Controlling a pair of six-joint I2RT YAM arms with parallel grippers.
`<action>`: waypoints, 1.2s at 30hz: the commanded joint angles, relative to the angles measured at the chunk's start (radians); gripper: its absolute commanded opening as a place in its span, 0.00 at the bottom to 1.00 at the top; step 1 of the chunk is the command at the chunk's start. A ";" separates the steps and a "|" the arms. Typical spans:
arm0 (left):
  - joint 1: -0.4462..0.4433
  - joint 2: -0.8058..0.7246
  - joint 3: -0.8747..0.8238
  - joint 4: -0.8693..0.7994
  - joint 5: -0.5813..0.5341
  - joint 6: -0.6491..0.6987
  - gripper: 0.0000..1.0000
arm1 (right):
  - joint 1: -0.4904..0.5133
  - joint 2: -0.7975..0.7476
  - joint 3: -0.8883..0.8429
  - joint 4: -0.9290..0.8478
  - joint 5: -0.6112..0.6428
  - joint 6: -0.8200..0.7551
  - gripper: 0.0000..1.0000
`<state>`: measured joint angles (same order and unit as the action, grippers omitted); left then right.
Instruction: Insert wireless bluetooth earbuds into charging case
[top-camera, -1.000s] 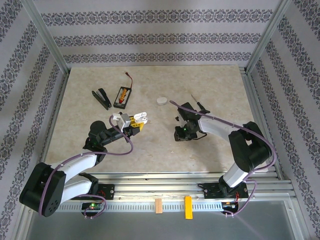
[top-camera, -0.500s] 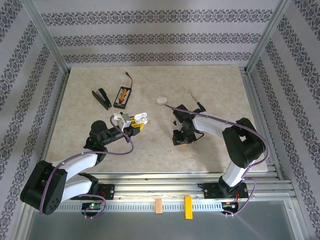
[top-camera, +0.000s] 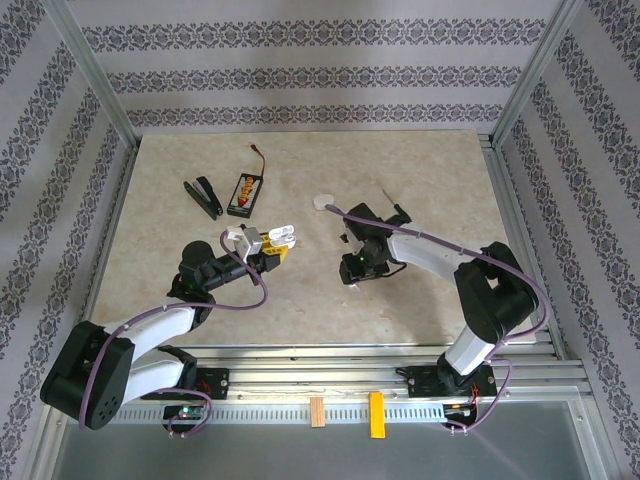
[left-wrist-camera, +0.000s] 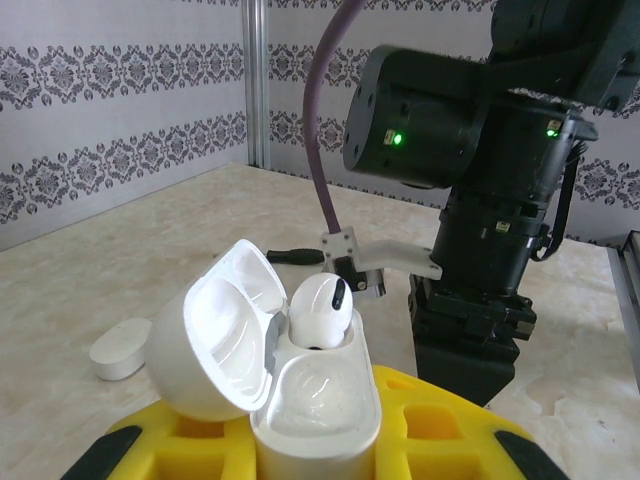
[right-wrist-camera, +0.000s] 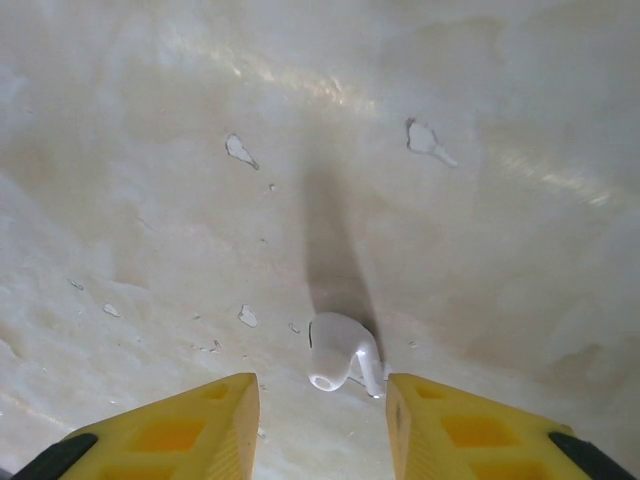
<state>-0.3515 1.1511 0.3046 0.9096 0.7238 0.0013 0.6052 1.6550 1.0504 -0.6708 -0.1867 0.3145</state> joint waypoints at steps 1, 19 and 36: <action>0.003 -0.013 -0.014 0.067 -0.008 0.011 0.03 | 0.029 0.000 0.040 -0.058 0.106 -0.078 0.38; 0.004 -0.298 -0.150 -0.184 -0.312 0.031 0.03 | 0.119 0.307 0.338 -0.383 0.176 -0.095 0.34; 0.005 -0.177 -0.124 -0.091 -0.219 0.015 0.04 | 0.134 0.423 0.446 -0.484 0.235 -0.143 0.29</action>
<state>-0.3515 0.9737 0.1612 0.7486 0.4747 0.0193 0.7311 2.0544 1.4784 -1.1149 0.0196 0.1867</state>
